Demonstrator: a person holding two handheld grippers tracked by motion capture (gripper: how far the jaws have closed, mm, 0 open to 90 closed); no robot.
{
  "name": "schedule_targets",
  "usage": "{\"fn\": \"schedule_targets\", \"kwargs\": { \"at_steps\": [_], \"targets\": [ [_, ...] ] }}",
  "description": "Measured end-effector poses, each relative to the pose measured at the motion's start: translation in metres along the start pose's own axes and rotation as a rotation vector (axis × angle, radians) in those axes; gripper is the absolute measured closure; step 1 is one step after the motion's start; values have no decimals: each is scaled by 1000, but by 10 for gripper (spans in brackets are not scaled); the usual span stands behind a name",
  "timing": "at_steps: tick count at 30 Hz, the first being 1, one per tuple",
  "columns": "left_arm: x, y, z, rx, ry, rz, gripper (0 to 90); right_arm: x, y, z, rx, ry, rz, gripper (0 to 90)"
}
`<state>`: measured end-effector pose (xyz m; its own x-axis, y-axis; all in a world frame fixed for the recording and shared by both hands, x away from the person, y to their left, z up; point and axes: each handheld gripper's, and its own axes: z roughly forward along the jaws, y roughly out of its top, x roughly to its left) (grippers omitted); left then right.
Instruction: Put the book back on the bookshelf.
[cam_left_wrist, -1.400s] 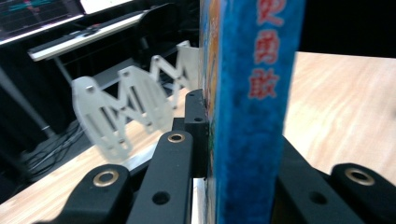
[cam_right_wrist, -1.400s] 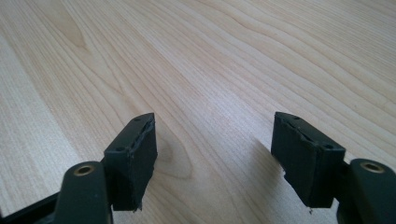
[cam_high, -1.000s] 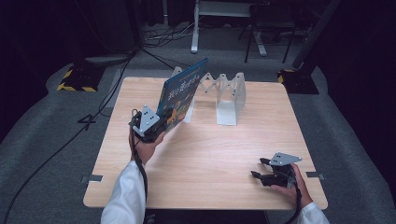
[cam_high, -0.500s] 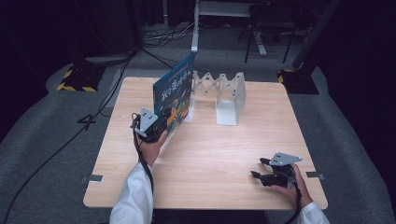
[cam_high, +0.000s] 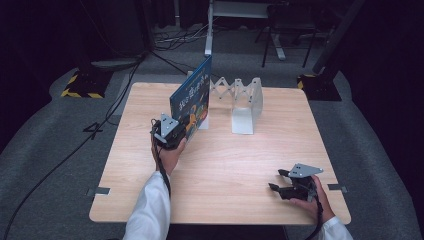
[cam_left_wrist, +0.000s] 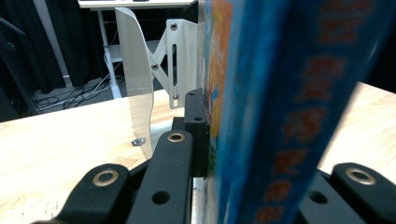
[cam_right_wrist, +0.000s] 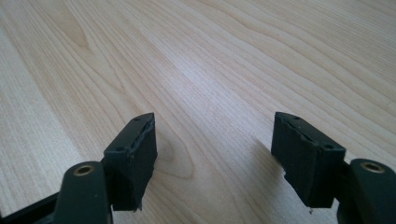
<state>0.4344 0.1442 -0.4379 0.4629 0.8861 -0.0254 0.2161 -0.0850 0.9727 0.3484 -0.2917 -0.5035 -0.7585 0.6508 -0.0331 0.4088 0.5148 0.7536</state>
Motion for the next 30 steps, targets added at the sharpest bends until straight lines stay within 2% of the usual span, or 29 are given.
{"fn": "schedule_targets", "kwargs": {
  "at_steps": [4,8,9,13,22,28,30],
  "targets": [
    [1,0,5,-1,3,-17,828,0,0,0,2,1,1,317],
    [3,1,11,-6,24,-45,827,0,0,0,0,-2,-3,317],
    [3,2,13,-8,33,-63,827,0,0,0,0,-2,-4,317],
    [3,3,20,-7,56,-82,825,0,0,0,-1,-1,-3,317],
    [-1,6,30,7,109,-61,807,0,0,0,-2,1,-4,319],
    [-2,4,30,2,113,-52,788,0,0,0,0,2,3,318],
    [-4,-1,31,27,113,-45,741,0,-1,0,0,3,4,318]
  ]
}}
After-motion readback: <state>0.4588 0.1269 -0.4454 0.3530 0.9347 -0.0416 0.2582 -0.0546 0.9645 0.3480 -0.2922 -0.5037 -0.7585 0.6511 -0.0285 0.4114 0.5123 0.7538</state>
